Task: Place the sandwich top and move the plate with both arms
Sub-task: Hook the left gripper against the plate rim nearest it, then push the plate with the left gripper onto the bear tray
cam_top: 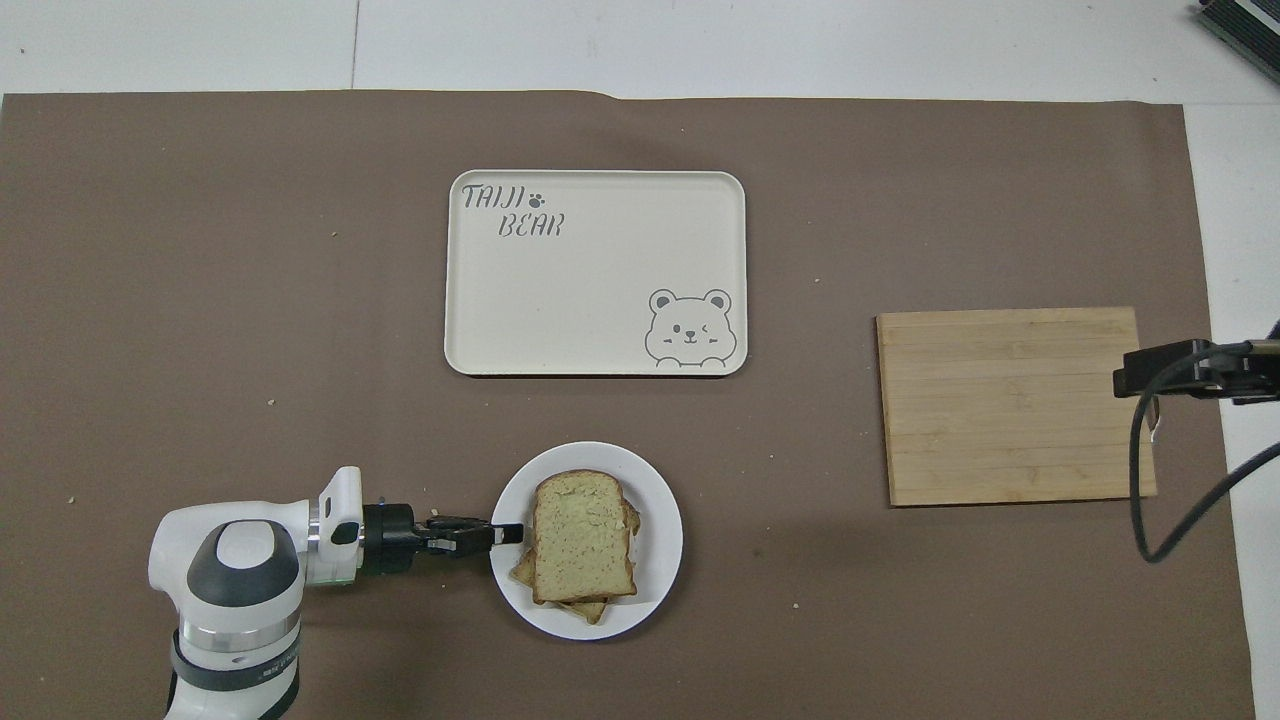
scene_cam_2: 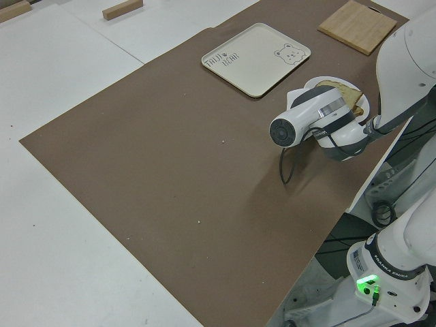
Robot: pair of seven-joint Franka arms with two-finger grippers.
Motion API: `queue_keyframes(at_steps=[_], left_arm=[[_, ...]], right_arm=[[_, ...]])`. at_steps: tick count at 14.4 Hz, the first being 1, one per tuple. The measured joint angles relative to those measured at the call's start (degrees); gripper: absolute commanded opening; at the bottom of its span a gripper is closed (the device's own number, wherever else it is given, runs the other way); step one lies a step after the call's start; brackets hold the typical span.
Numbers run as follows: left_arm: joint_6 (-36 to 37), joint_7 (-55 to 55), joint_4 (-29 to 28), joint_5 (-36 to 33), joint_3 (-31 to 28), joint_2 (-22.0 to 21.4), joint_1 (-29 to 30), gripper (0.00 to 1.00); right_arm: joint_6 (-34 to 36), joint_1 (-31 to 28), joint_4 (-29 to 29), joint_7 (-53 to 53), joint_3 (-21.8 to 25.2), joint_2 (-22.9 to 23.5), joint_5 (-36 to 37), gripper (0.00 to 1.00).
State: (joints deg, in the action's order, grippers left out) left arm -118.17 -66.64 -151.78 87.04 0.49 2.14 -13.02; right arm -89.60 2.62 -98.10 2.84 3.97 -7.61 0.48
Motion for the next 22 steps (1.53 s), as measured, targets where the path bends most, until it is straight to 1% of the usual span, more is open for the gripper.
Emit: queue_keyframes(at_steps=[6, 7, 8, 10, 12, 15, 18, 19, 22], left_arm=[[-0.3, 0.0, 0.0, 0.8, -0.1, 0.0, 0.0, 0.0], [-0.3, 0.0, 0.0, 0.8, -0.2, 0.0, 0.0, 0.0], [-0.3, 0.0, 0.2, 0.9, -0.3, 0.0, 0.1, 0.0], [-0.3, 0.1, 1.5, 1.1, -0.6, 0.0, 0.4, 0.0], [-0.3, 1.5, 4.1, 1.2, -0.8, 0.0, 1.0, 0.0], [-0.3, 6.5, 9.9, 1.2, -0.8, 0.6, 2.1, 0.0], [-0.4, 14.0, 19.1, 0.1, -0.7, 4.5, 2.1, 0.0], [-0.7, 16.6, 22.7, -1.5, -0.6, 6.3, 2.1, 0.0], [-2.2, 27.5, 34.6, -12.8, -0.4, 13.3, 2.1, 0.0]], right_arm=[[1.1, 0.1, 0.2, -0.8, -0.2, 0.5, 0.7, 1.0], [3.3, 0.0, 1.2, -0.8, -0.1, 1.1, 0.7, 1.0], [5.4, 0.0, 4.0, -0.8, 0.1, 2.7, 0.7, 1.0], [5.9, 0.0, 9.0, -0.8, 0.2, 5.9, 0.6, 1.0], [5.8, 0.2, 10.7, -0.8, 0.0, 7.7, 0.6, 1.0], [5.7, 0.0, 10.8, -0.8, 0.1, 8.0, 0.6, 1.0], [5.7, 0.0, 10.8, -0.8, 0.1, 8.0, 0.6, 1.0], [5.7, 0.0, 10.8, -0.8, 0.1, 8.0, 0.6, 1.0], [5.7, 0.0, 10.8, -0.8, 0.1, 8.0, 0.6, 1.0]])
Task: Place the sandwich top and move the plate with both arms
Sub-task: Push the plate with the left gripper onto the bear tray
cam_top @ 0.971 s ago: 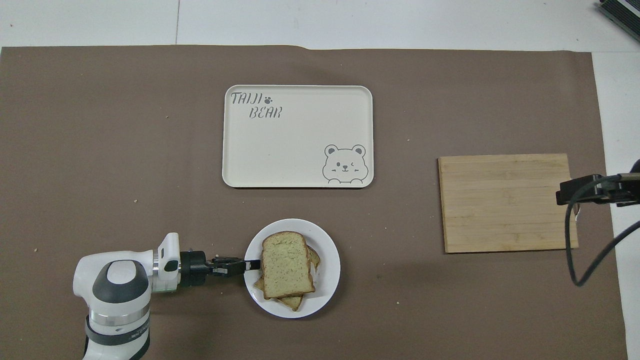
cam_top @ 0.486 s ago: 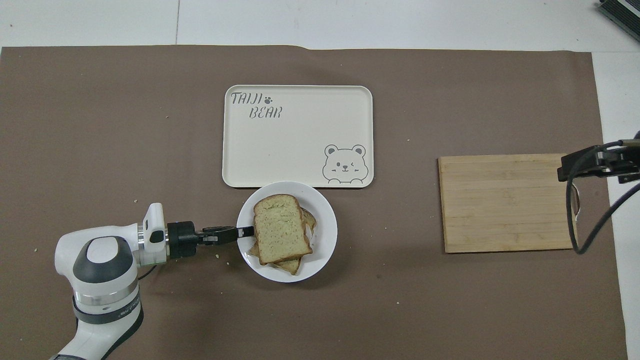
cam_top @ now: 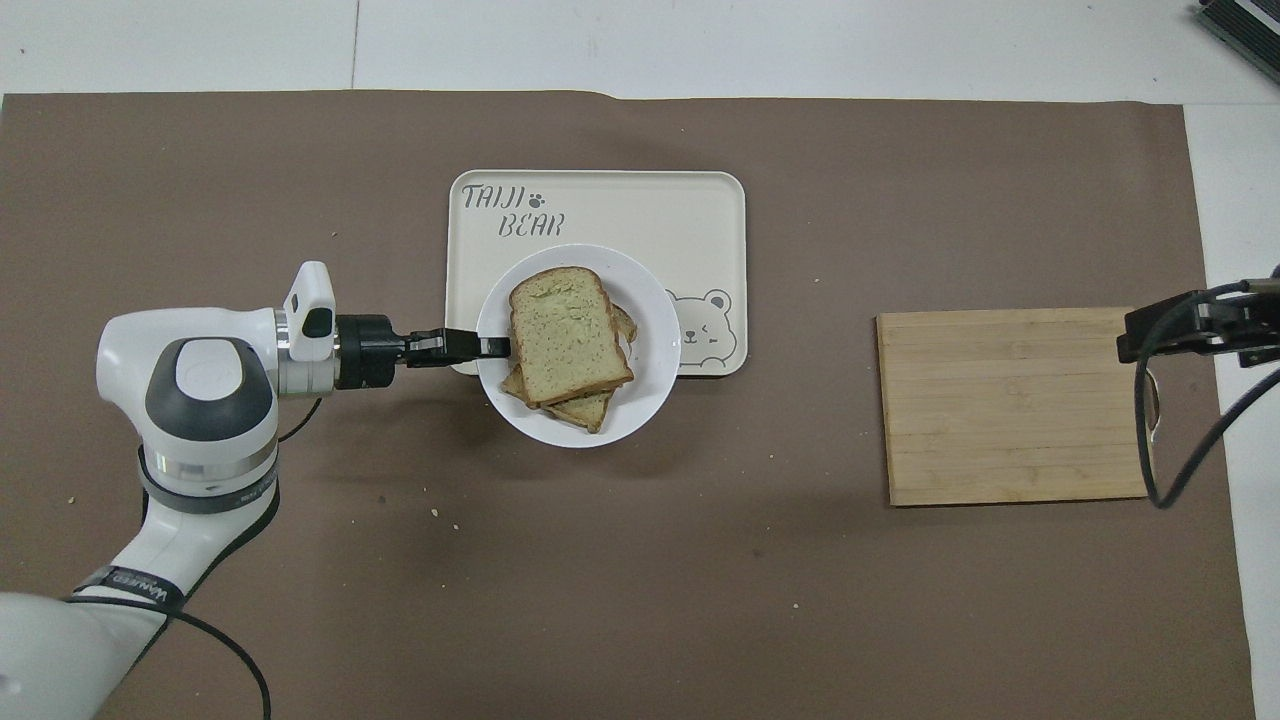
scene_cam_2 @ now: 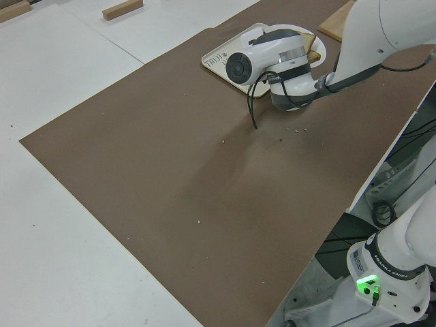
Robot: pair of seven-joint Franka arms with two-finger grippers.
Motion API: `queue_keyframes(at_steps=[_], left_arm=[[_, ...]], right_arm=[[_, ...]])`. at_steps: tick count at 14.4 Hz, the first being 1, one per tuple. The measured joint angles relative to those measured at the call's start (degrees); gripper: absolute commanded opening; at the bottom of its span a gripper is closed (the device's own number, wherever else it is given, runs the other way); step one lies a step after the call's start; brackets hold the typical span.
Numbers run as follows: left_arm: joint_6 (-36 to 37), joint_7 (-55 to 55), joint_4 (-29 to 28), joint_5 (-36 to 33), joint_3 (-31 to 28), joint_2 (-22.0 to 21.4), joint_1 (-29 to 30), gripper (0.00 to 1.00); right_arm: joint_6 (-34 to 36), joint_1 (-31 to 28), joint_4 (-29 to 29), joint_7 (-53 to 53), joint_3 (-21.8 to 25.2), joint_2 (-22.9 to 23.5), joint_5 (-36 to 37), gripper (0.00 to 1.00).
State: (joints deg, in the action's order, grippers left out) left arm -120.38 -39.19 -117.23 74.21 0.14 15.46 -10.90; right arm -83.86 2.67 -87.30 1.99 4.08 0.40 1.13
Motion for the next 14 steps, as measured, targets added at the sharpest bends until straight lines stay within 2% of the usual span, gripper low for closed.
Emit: queue_keyframes(at_steps=[2, 7, 11, 14], left_arm=[[-0.2, 3.5, 6.2, -2.4, 0.0, 4.3, 0.1, 0.0], [-1.3, 4.1, 14.4, -2.8, 0.1, 12.0, 0.4, 0.0], [-5.3, 4.2, 18.3, -3.1, 1.9, 16.5, 0.8, 0.0], [-6.7, 4.2, 19.8, -3.3, 2.6, 17.9, 0.8, 0.0]], right_arm=[[0.0, 0.0, 0.0, -0.1, 0.0, 0.0, 0.0, 1.0], [0.0, 0.0, 0.2, -0.1, 0.0, 0.0, 0.0, 1.0], [0.0, 0.0, 0.2, -0.1, 0.1, 0.0, 0.0, 1.0], [0.0, 0.0, 0.2, -0.1, -0.1, 0.0, 0.0, 1.0]])
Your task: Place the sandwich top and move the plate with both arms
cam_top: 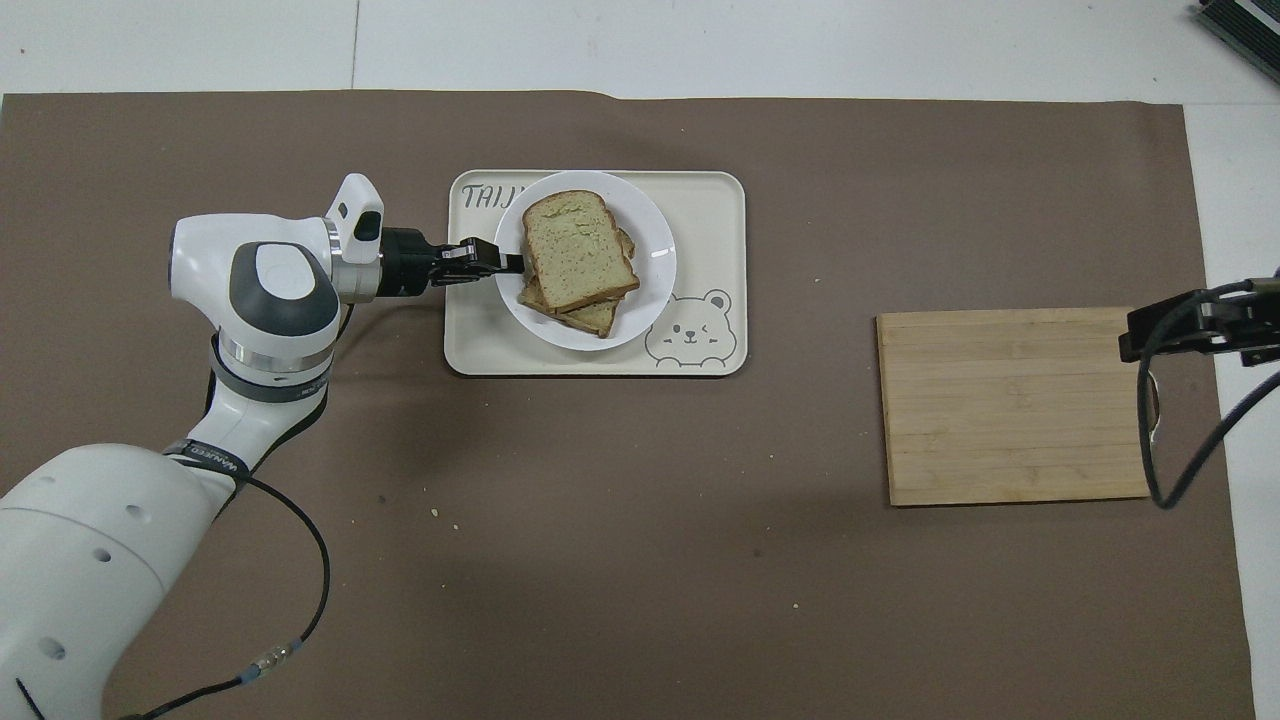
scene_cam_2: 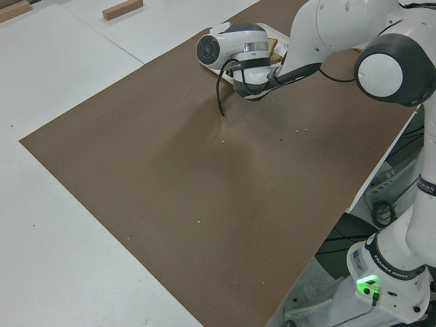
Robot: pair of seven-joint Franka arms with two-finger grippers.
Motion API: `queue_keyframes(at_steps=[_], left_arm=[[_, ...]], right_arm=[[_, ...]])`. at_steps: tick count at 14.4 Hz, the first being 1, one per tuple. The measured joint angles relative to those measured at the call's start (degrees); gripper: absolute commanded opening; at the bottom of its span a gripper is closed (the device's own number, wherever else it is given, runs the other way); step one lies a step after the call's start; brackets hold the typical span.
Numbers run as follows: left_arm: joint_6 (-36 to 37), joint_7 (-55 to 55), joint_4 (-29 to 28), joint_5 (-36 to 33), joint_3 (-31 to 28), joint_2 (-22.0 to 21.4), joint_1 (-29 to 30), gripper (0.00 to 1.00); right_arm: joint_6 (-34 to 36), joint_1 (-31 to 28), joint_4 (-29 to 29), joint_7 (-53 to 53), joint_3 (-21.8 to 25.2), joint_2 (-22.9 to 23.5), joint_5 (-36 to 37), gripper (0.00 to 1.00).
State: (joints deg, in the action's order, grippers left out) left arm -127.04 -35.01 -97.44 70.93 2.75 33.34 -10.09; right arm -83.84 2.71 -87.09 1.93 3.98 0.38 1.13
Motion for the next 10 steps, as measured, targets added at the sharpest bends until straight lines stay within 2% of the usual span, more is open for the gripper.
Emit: queue_keyframes(at_steps=[3, 4, 6, 7, 8, 10], left_arm=[[-1.2, 0.0, 0.3, -1.7, 0.5, 0.0, -0.4, 0.0], [-2.2, 0.2, 0.4, -2.3, 0.6, 0.0, -1.0, 0.07], [-4.0, 1.0, 0.4, -2.8, 0.7, 0.0, -2.0, 0.63], [-4.4, 1.2, 0.4, -3.0, 0.7, 0.0, -2.2, 0.7], [-4.7, 1.2, 0.4, -3.5, 0.6, 0.1, -2.2, 0.71], [-4.9, 1.3, 0.6, -7.5, 0.3, 0.0, -2.1, 0.85]], right_arm=[[0.0, 0.0, 0.0, 0.0, -0.2, 0.0, 0.0, 1.0], [0.0, 0.0, 0.0, 0.0, -0.1, 0.0, 0.0, 1.0], [0.0, -0.1, 0.0, 0.0, 0.0, 0.0, 0.0, 1.0], [0.0, 0.0, 0.0, 0.0, 0.0, 0.0, 0.0, 1.0], [0.1, 0.1, 0.0, -0.1, -0.2, 0.0, 0.0, 1.0], [0.2, 0.7, -0.1, -0.1, -0.5, -0.2, 0.0, 1.0]])
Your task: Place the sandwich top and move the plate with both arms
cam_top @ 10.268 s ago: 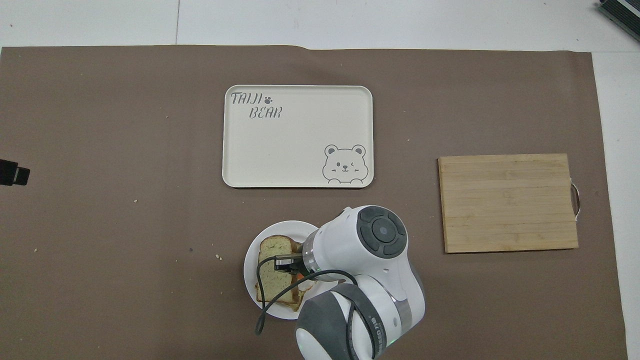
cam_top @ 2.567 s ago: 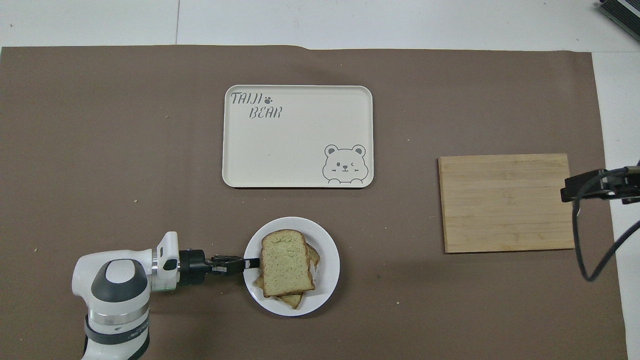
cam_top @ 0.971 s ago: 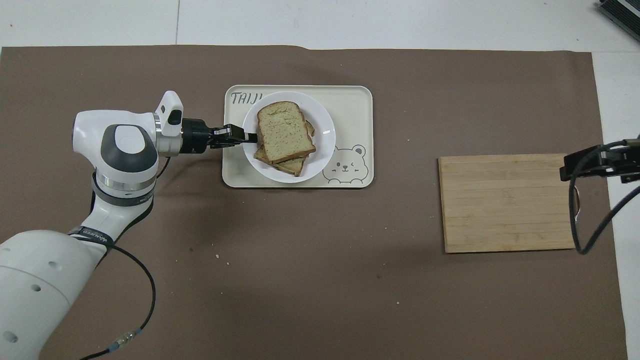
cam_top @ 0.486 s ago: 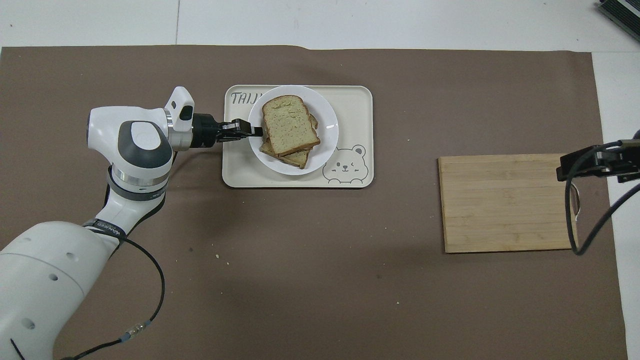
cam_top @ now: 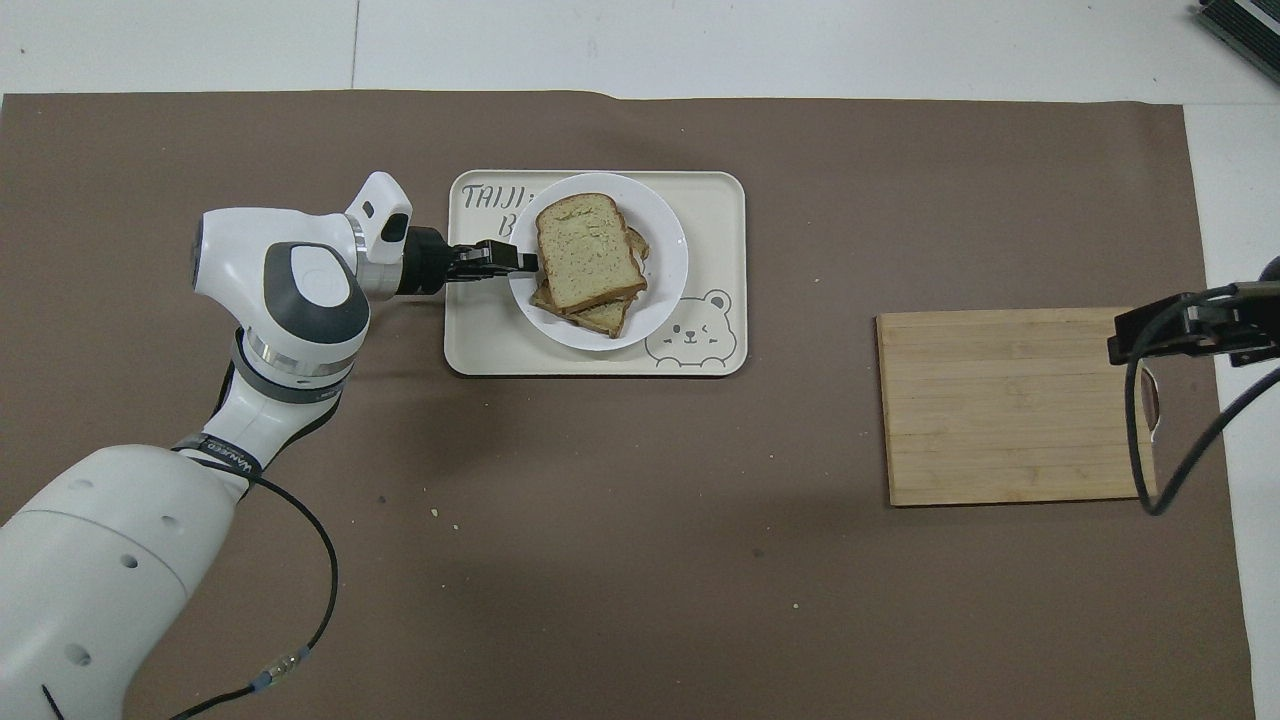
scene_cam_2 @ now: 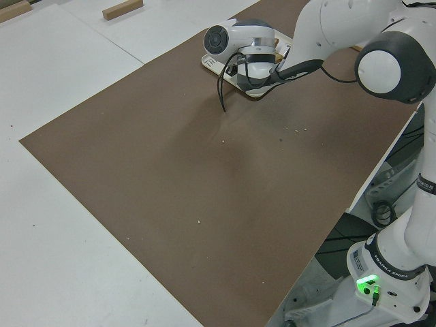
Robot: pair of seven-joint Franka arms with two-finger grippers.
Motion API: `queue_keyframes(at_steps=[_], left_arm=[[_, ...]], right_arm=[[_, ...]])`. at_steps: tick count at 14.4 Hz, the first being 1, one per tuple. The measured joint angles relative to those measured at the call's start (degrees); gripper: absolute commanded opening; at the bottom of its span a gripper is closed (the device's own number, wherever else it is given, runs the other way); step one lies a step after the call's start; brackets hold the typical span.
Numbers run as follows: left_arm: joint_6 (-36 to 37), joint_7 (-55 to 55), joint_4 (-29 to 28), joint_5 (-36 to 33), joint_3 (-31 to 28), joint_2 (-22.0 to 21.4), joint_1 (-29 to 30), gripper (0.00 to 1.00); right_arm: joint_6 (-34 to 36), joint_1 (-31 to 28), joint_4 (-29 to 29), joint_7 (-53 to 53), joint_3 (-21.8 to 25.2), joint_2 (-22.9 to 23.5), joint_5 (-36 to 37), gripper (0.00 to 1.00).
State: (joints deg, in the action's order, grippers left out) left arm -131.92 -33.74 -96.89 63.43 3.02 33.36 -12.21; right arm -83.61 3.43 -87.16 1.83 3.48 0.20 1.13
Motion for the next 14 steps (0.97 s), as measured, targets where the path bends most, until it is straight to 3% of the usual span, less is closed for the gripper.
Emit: queue_keyframes(at_steps=[2, 3, 6, 9, 14], left_arm=[[-0.1, 0.2, 0.8, -5.9, -0.1, -0.4, 0.0, 0.99], [-0.1, 0.4, 1.3, -8.0, -0.3, -1.1, 0.0, 1.0], [0.3, 1.0, 1.7, -14.7, -3.0, -5.4, 0.0, 1.0], [3.6, 1.7, 1.7, -26.7, -5.7, -10.7, 0.1, 1.0], [14.0, 4.4, 2.1, -42.6, -9.4, -21.0, 0.4, 1.0]], right_arm=[[0.0, 0.8, -0.2, 0.0, -0.1, -0.2, 0.1, 1.0], [0.0, 0.9, -0.3, 0.0, -0.1, -0.3, 0.1, 1.0], [0.1, 0.9, -1.0, 0.0, -0.1, -0.9, 0.1, 1.0], [0.1, 0.8, -1.7, 0.0, 0.0, -1.5, 0.1, 1.0], [0.1, 0.6, -1.8, 0.0, 0.4, -1.6, 0.1, 1.0]])
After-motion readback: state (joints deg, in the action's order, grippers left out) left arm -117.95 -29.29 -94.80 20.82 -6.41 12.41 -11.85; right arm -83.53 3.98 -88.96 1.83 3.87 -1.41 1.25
